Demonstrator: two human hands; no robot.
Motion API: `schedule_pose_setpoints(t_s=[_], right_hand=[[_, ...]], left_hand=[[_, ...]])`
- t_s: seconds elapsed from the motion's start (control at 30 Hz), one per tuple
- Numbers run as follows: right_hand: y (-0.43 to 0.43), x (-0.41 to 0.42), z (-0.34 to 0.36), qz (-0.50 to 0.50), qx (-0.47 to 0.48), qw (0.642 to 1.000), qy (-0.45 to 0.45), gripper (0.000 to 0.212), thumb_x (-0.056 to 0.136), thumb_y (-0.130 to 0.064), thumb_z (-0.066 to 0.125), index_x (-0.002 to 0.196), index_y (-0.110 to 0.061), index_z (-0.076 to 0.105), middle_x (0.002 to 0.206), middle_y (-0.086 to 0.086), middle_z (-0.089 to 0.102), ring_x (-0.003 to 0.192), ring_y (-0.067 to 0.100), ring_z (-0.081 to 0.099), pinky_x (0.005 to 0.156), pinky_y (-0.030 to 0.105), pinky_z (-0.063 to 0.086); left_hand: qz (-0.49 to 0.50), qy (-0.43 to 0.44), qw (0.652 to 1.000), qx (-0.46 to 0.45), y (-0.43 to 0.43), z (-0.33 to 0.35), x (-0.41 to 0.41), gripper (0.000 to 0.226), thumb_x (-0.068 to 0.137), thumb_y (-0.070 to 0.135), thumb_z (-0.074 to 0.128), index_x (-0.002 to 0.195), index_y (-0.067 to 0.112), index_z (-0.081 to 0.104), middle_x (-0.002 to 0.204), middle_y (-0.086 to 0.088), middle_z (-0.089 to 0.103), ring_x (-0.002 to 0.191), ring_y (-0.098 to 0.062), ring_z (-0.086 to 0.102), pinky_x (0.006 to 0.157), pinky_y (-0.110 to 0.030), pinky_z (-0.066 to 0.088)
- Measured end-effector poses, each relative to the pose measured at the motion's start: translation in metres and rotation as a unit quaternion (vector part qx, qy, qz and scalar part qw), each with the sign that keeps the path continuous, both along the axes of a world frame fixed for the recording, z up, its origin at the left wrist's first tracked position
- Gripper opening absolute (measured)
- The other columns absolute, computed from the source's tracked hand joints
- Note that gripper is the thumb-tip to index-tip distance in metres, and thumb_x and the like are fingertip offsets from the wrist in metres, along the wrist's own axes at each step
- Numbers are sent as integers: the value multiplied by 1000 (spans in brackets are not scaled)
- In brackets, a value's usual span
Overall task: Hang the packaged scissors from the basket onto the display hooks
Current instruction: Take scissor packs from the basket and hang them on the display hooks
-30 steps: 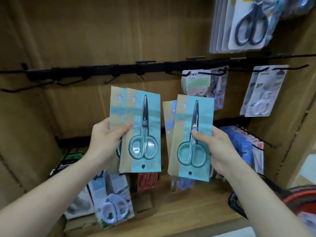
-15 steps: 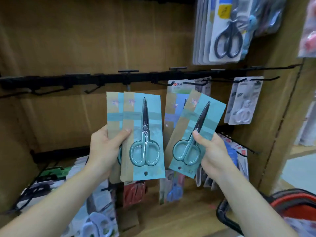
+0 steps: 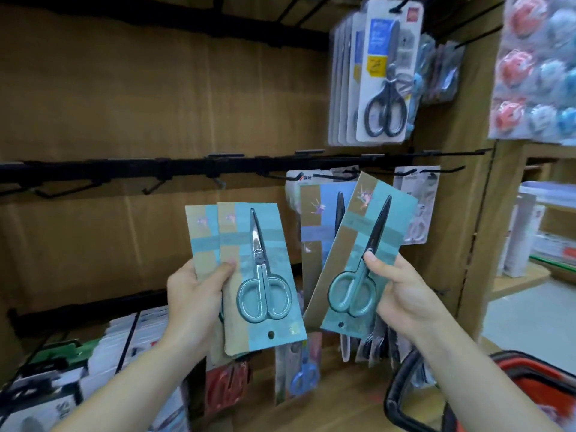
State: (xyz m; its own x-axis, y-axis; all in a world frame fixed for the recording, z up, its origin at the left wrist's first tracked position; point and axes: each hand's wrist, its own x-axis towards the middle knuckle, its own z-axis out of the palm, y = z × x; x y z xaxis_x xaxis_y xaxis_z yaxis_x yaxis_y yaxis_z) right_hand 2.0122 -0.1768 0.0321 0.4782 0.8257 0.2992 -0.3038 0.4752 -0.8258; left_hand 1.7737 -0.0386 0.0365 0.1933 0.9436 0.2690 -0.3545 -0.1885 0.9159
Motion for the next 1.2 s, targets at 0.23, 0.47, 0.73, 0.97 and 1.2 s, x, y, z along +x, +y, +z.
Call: schedule_pose_setpoints(t_s=[0.23,0.47,0.73,0.97,1.2], right_hand=[[19,-25,8,-23,32,999,1,47,92,-11,60,139,-6,58,133,16,68,117,35,68,89,44,60],[30,-36,9,-34,30,999,11,43,97,-9,58,140,-7,58,132,14,69,119,35,68,95,49,59],[23,-34,1,2,13,999,44,48,94,-12,58,141,-6,57,132,14,69,117,33,68,92,45,60],[12,-19,-13,9,6,986,169,52,92,-18,58,144,-12,57,132,8,69,117,27,70,94,49,59],[25,-33,-15,-10,-36,968,246,28,104,-27,52,122,-12,67,113,12,77,91,28,78,71,48,65]], left_hand=[[8,16,1000,19,11,-3,-28,16,96,5,68,103,17,77,97,3,81,89,-14,77,76,-33,57],[18,19,999,34,13,-8,-39,16,96,6,68,100,20,75,92,7,81,83,-12,78,66,-26,61],[21,24,999,42,15,-15,-43,15,97,4,67,100,17,73,83,13,79,74,-5,76,57,-16,56],[-22,42,997,55,16,-20,-42,15,96,7,68,104,18,75,94,8,81,84,-8,77,63,-17,58],[-30,115,983,137,17,-8,-40,15,96,10,71,102,23,76,95,12,80,86,-8,77,67,-19,57]])
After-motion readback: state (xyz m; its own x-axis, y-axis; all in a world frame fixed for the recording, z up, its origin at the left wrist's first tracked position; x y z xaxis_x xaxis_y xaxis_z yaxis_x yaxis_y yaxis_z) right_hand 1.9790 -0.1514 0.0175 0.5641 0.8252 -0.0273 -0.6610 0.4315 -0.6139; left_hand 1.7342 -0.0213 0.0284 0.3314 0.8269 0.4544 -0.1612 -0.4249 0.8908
